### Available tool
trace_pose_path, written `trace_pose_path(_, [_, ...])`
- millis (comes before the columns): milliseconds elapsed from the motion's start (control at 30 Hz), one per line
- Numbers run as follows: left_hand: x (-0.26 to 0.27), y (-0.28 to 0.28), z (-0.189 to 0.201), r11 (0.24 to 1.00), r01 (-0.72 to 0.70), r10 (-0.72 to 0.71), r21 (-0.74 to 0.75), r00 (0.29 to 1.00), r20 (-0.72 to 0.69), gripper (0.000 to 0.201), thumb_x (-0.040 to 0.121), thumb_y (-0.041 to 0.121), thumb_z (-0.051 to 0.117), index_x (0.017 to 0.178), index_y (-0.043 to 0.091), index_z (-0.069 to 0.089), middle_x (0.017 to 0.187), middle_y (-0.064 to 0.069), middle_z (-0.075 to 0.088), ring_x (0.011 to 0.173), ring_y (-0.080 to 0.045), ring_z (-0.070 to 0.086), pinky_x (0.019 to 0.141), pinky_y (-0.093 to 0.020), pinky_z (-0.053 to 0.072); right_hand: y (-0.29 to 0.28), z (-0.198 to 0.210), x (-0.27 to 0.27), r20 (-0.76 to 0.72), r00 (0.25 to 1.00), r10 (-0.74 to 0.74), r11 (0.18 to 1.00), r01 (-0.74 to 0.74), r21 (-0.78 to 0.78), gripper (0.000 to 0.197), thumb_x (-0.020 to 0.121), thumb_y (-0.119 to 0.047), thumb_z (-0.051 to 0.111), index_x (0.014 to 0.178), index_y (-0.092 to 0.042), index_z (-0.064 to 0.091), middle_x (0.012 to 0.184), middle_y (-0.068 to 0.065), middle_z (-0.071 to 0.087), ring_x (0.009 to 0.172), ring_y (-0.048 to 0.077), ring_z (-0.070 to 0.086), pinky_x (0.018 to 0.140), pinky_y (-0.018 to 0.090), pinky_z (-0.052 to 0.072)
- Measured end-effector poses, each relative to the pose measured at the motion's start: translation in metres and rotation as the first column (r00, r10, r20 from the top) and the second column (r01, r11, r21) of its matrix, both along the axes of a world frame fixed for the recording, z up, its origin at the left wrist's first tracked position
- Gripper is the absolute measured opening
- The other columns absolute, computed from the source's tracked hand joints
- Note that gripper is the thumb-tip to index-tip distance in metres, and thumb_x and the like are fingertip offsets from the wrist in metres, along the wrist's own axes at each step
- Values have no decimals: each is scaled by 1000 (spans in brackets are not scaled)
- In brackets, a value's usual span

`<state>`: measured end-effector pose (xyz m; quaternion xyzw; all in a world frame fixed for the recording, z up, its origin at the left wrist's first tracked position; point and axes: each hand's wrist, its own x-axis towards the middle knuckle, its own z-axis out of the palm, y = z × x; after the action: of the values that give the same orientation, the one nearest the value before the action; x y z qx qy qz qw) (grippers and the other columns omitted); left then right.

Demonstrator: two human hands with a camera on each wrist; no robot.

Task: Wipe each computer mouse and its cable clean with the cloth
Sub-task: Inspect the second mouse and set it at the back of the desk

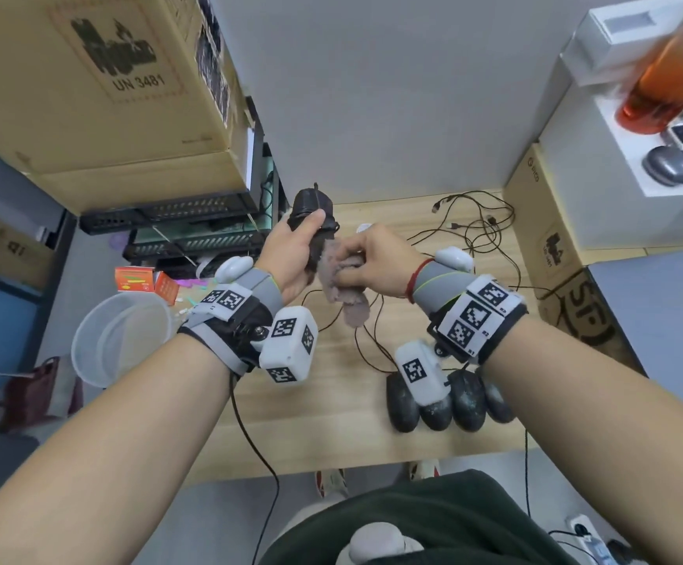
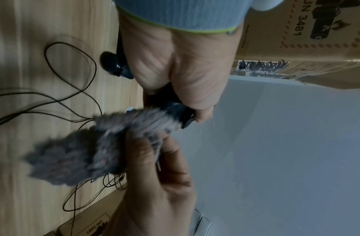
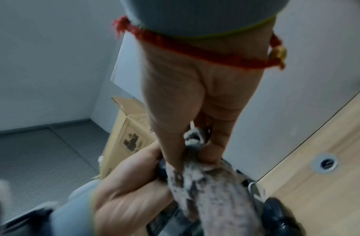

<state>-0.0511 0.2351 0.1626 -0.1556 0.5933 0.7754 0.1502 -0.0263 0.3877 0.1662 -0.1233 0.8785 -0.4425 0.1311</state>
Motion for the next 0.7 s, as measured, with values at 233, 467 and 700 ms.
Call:
trace_pose_path(233, [-1, 0, 6, 989, 150, -149, -17, 989, 17, 31, 103, 18, 56, 129, 1, 54, 104, -15, 69, 86, -28, 70, 78, -44, 63, 33, 17, -41, -12, 937, -349, 891, 328, -315, 17, 77, -10, 74, 75, -25, 65, 74, -4, 65, 70, 11, 59, 67, 33, 54])
trace_pose_path(467, [4, 13, 17, 965, 263, -264, -5, 965, -11, 13, 104, 17, 54, 111, 10, 63, 99, -11, 73, 85, -25, 71, 74, -39, 63, 35, 12, -47, -80, 913, -400, 907, 382, -176, 17, 80, -17, 77, 86, -30, 67, 82, -5, 69, 74, 10, 63, 67, 25, 52])
trace_pose_path(700, [3, 14, 23, 962, 263, -265, -74, 964, -18, 9, 104, 15, 55, 108, 9, 60, 93, -12, 70, 77, -25, 70, 80, -43, 62, 33, 21, -47, -198, 927, -319, 947, 318, -37, 15, 79, -16, 75, 91, -25, 74, 83, -11, 67, 87, 9, 64, 93, 26, 48])
